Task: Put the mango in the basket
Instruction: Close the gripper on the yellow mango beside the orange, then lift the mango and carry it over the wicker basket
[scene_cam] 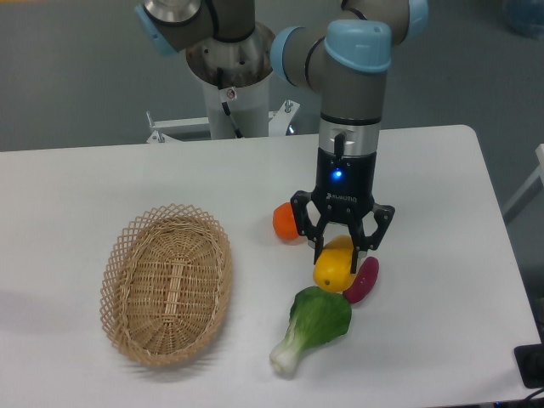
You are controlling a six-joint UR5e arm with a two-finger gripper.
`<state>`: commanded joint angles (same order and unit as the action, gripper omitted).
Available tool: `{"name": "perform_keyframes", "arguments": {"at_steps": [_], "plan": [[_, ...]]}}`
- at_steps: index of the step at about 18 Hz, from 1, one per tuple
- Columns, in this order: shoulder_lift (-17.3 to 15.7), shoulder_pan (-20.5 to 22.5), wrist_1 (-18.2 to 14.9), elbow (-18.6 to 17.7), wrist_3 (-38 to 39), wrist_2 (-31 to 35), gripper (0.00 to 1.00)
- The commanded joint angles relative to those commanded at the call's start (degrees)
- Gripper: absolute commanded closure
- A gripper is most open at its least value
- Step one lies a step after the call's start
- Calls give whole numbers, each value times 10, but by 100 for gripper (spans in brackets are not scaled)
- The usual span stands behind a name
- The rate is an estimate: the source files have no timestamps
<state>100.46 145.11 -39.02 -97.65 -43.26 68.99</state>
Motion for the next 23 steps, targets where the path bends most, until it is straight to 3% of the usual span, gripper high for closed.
{"name": "perform_keyframes", "arguments": {"at_steps": [6,10,15,23], "plan": [[-12,-47,0,-19,91,8,55],[-4,-111,0,-20,140,64,55],[49,-220,1,-19,186,208,55],[102,-276,0,-28,215,229,55]]}}
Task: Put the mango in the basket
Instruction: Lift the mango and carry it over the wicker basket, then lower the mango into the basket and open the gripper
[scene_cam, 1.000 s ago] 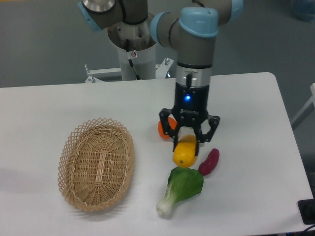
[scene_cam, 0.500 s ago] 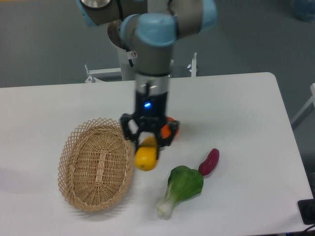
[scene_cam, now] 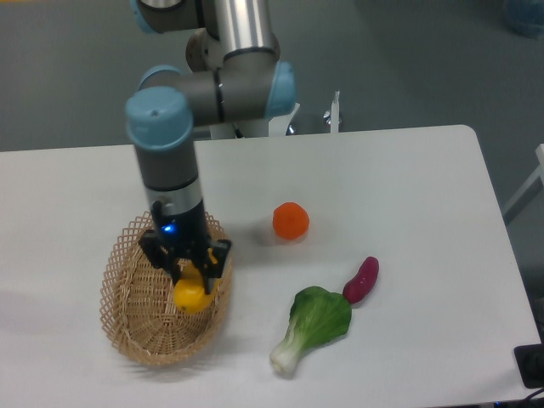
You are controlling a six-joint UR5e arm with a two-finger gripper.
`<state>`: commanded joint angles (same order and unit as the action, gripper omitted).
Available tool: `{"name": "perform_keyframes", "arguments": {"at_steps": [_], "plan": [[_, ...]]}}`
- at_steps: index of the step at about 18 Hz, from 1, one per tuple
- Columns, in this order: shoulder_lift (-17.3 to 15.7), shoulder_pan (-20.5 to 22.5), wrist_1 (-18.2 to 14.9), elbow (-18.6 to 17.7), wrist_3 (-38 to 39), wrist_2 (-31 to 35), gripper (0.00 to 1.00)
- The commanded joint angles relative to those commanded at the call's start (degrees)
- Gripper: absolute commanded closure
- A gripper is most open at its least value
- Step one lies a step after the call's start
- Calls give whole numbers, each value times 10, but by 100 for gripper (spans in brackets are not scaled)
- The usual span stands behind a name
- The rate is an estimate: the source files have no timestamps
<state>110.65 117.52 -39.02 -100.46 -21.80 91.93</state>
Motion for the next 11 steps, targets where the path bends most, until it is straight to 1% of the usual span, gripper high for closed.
{"name": "perform_keyframes", "arguments": {"at_steps": [1,3,7,11], "plan": [[11,-16,0,0,0,18,55],[21,-37,1,0,0,53,55],[43,-60,0,-11,4,56,55],[43,-67,0,-26,3,57,54]]}}
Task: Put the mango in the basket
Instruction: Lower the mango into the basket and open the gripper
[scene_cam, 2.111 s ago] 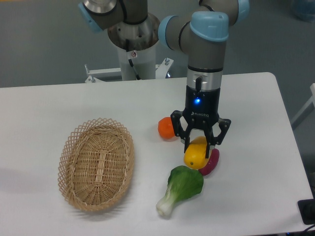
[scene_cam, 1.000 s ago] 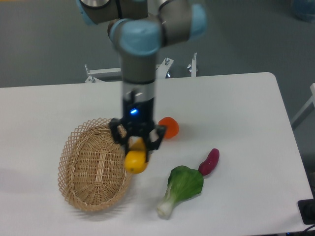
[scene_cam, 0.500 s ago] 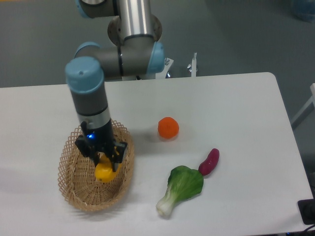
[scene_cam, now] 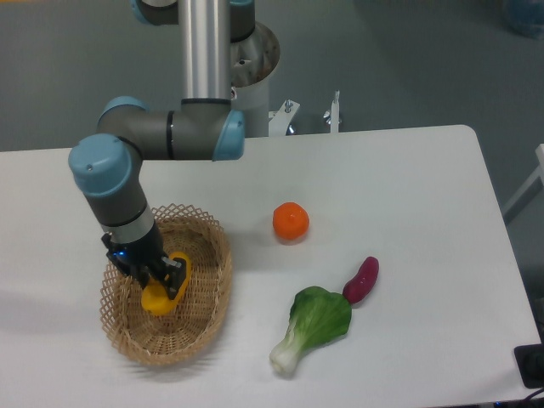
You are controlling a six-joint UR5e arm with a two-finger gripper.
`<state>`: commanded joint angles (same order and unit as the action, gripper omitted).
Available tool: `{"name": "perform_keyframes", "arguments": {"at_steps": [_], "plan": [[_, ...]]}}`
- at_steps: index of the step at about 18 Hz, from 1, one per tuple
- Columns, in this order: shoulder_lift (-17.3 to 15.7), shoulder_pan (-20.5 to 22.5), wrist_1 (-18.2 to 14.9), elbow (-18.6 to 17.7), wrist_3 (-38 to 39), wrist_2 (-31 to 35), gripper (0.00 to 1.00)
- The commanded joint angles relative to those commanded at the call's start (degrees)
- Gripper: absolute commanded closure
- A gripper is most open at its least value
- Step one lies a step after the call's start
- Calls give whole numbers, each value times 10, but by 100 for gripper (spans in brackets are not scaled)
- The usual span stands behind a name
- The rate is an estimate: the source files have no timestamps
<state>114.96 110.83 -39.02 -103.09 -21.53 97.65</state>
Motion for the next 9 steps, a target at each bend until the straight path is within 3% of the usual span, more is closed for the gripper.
{"name": "perform_keyframes", "arguments": {"at_steps": [4,5,9], "plan": [[6,-7,0,-4,0,0,50],[7,-8,0,-4,-1,0,45],[6,-8,2,-1,-7,1,6]]}}
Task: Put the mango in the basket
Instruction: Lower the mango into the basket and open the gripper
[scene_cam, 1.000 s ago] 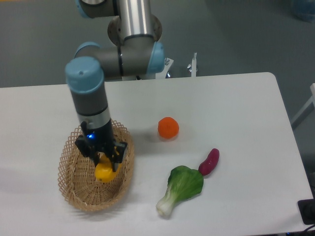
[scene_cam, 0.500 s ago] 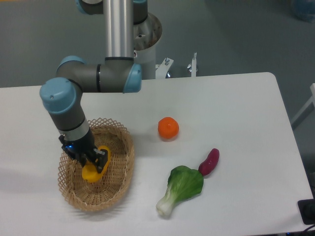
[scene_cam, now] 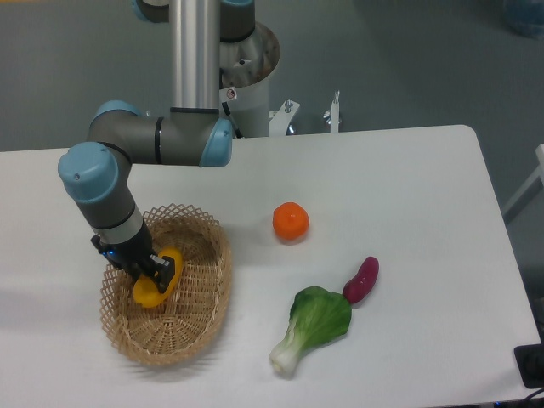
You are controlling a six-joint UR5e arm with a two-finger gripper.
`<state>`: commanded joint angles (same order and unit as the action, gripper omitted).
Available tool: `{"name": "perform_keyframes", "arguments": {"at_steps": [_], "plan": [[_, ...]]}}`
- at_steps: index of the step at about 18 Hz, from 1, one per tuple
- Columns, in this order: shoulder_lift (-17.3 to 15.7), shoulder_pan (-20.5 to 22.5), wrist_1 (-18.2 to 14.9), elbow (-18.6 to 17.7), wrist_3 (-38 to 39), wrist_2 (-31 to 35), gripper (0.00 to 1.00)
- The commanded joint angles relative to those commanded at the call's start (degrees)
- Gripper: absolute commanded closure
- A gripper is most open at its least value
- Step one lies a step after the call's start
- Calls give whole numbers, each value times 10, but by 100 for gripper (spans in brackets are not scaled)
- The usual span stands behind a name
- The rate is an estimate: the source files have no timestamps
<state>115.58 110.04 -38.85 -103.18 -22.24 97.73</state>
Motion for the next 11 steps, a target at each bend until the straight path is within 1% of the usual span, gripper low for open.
{"name": "perform_keyframes", "arguments": {"at_steps": [1,4,7,9,11], "plan": [[-1,0,-1,1,0,1,0],[-9,1,-1,4,-2,1,0],[-25,5,-1,5,-1,0,0],[-30,17,-2,7,-2,2,0],[-45,35,-2,11,-2,1,0]]}}
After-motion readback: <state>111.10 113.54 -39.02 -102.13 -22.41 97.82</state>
